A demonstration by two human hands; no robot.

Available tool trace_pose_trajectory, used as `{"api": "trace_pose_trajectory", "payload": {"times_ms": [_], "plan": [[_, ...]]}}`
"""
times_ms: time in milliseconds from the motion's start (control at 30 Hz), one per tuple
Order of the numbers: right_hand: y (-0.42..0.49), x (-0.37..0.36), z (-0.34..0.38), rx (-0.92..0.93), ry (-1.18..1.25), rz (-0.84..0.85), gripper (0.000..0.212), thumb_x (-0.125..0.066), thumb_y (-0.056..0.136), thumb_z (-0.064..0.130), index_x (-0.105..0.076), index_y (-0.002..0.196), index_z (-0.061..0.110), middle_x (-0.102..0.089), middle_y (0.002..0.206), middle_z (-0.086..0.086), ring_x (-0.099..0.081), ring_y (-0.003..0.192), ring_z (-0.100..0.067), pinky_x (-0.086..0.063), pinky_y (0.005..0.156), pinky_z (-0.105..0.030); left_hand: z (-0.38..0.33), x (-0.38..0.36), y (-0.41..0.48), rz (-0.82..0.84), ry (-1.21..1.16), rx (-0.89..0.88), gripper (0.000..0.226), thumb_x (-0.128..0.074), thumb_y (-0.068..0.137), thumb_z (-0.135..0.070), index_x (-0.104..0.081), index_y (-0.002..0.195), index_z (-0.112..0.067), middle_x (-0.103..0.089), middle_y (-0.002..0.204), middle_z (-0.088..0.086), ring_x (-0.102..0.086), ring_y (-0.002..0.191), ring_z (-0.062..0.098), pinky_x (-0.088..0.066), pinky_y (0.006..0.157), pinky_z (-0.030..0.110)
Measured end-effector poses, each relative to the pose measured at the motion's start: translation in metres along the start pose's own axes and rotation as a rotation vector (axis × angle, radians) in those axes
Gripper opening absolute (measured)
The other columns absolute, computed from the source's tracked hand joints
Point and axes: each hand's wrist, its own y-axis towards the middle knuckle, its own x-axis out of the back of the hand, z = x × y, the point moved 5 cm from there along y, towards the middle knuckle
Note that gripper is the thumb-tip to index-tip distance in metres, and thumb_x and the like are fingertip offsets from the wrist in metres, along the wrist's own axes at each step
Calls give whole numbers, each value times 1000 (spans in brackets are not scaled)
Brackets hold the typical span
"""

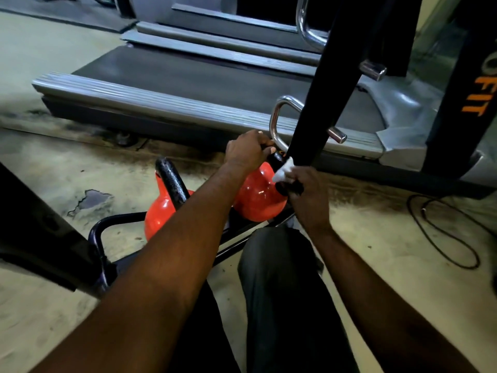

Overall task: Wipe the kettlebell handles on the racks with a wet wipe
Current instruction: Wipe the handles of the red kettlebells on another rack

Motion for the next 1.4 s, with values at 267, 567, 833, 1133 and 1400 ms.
{"api": "trace_pose_trajectory", "payload": {"times_ms": [267, 567, 833, 1133, 1400], "plan": [[-20, 2, -22, -371, 321, -48, 22, -73, 87, 42, -66, 95, 22, -68, 89, 9, -62, 82, 1, -46, 74, -20, -2, -2, 2, -2, -32, 12, 27, -70, 85, -45, -72, 109, -34, -66, 114, -10, -61, 111, 14, -48, 95, 37], [-17, -16, -3, 299, -152, -28, 7, -68, 88, 19, -73, 93, 18, -64, 116, -3, -55, 113, -28, -39, 96, -43, 0, 2, 13, 36, -111, 86, 19, -82, 76, -34, -78, 95, -31, -60, 81, -22, -60, 88, -3, -52, 91, 29], [-17, -13, -48, -316, 476, 143, 38, -79, 83, 26, -68, 119, 33, -67, 110, 19, -62, 105, -1, -49, 90, -25, 11, 3, 22, 36, -141, 86, 22, -87, 68, -38, -79, 88, -33, -70, 93, -14, -63, 92, 2, -54, 91, 37], [40, -30, -59, -669, 969, 512, 22, -58, 94, 7, -73, 108, 15, -72, 103, -11, -67, 92, -20, -53, 84, -34, 10, 7, 31, 12, -174, 112, 19, -87, 68, -36, -77, 84, -36, -69, 96, -11, -62, 94, 1, -52, 93, 32], [57, -16, -32, -649, 734, 565, 29, -55, 85, 15, -74, 105, 6, -74, 98, -6, -68, 89, -14, -53, 83, -28, 11, -3, 33, -28, -210, 193, 8, -79, 80, -19, -79, 88, -22, -70, 81, -16, -67, 81, -1, -56, 89, 30]]}}
